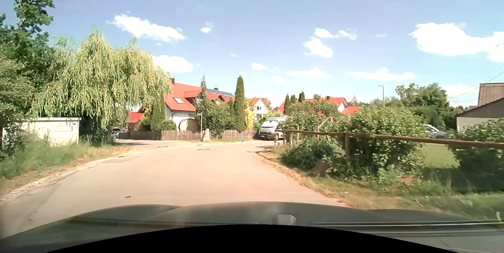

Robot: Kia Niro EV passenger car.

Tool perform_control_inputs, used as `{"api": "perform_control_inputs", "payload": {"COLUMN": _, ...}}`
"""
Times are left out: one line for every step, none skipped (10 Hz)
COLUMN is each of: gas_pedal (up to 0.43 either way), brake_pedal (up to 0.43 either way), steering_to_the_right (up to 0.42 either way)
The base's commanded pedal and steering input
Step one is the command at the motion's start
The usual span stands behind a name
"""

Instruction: Follow the waypoints while adhering to traffic rules and regulations

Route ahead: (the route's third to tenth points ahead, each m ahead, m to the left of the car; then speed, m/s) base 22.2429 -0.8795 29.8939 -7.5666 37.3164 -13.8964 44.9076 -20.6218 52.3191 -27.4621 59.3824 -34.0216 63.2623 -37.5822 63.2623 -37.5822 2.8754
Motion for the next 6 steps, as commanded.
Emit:
{"api": "perform_control_inputs", "payload": {"gas_pedal": 0.169, "brake_pedal": 0.006, "steering_to_the_right": -0.485}}
{"api": "perform_control_inputs", "payload": {"gas_pedal": 0.169, "brake_pedal": 0.006, "steering_to_the_right": -0.460}}
{"api": "perform_control_inputs", "payload": {"gas_pedal": 0.169, "brake_pedal": 0.006, "steering_to_the_right": -0.430}}
{"api": "perform_control_inputs", "payload": {"gas_pedal": 0.169, "brake_pedal": 0.006, "steering_to_the_right": -0.391}}
{"api": "perform_control_inputs", "payload": {"gas_pedal": 0.169, "brake_pedal": 0.006, "steering_to_the_right": -0.347}}
{"api": "perform_control_inputs", "payload": {"gas_pedal": 0.169, "brake_pedal": 0.006, "steering_to_the_right": -0.294}}
